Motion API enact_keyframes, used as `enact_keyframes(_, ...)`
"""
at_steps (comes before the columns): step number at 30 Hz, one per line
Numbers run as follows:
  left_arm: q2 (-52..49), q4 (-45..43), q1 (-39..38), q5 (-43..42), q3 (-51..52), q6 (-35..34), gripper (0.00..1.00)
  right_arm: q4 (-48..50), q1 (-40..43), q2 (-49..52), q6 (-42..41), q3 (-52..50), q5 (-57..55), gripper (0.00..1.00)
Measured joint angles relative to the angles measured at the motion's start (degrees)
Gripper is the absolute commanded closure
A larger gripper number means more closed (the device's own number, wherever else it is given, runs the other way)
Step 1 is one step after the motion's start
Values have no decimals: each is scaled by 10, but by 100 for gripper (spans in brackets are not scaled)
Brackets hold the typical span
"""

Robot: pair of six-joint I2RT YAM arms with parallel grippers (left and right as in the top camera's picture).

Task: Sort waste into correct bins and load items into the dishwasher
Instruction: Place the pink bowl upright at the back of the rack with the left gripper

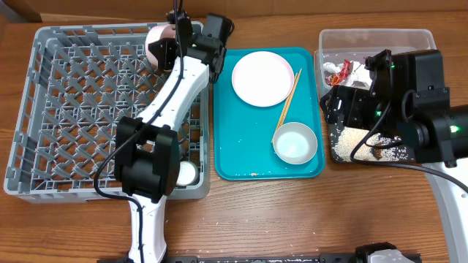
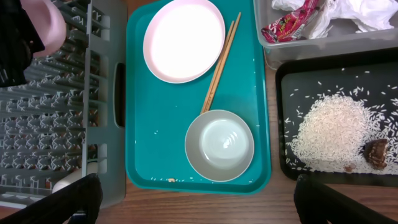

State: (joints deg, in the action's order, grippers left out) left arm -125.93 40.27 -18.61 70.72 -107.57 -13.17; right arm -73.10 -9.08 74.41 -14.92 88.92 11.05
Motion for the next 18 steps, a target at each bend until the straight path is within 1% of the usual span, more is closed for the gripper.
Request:
enact_keyframes(3, 0, -31, 3, -2, 0, 34, 96, 0, 0, 0, 0, 0, -1, 0)
enact_keyframes(13, -9, -44, 3, 2, 0, 83, 96, 5, 0, 2, 0, 0, -2, 0)
enact_keyframes(18, -37, -56, 2, 44, -1, 100, 96, 5, 0, 17, 0, 0, -2, 0)
